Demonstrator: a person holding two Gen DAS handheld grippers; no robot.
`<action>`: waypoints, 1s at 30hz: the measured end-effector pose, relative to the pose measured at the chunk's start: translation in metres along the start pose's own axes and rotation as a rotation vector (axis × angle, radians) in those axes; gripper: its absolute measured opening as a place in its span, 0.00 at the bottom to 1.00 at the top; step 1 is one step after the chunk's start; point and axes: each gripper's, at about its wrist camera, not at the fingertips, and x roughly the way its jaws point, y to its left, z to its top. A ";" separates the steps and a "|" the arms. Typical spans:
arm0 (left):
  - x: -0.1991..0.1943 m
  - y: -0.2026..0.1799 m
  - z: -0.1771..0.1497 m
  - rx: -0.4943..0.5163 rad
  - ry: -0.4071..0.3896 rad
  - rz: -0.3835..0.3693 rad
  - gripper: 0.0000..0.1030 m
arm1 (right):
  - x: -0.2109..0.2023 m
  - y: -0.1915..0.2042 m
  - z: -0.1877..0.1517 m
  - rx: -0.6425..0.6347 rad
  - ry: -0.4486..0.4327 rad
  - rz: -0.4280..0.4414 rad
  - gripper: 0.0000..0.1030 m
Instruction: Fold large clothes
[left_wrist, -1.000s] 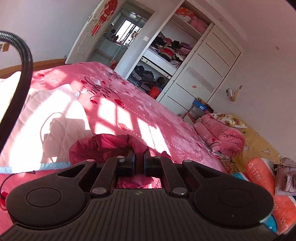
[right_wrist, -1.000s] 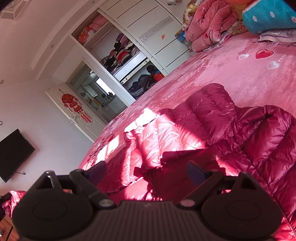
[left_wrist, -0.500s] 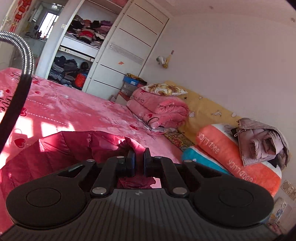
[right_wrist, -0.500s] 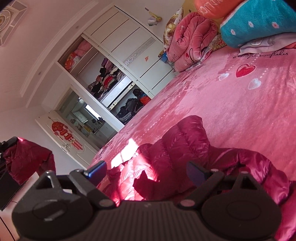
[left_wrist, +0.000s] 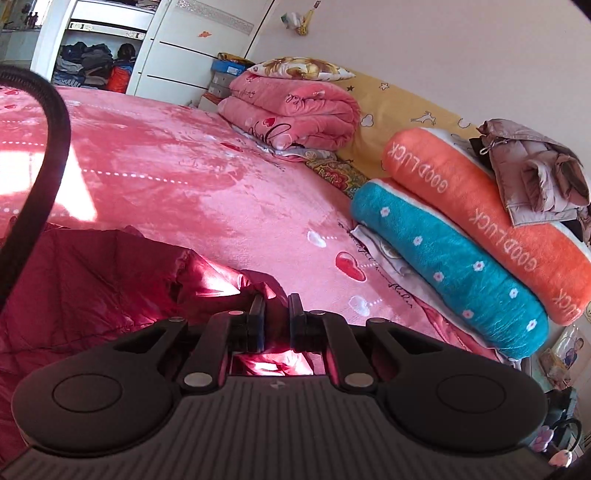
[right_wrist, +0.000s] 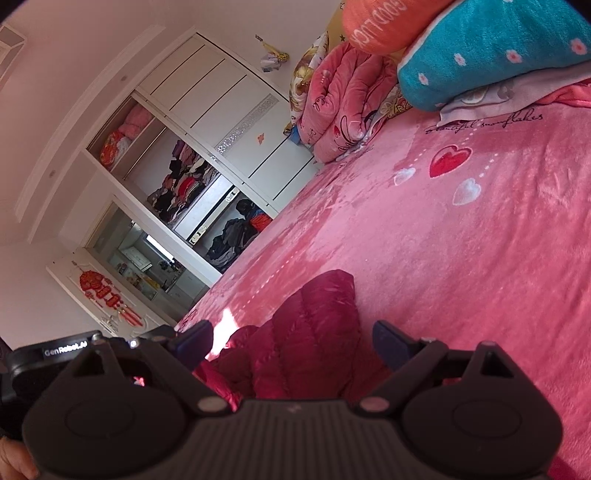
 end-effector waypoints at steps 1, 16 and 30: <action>-0.001 0.006 0.000 0.001 0.002 0.003 0.10 | 0.002 0.000 0.000 -0.002 0.004 0.002 0.90; -0.024 0.001 0.033 0.174 -0.101 0.117 0.87 | 0.030 0.029 -0.018 -0.158 0.089 0.077 0.92; -0.094 0.064 -0.081 0.197 0.029 0.564 0.85 | 0.058 0.026 -0.024 -0.154 0.154 0.071 0.92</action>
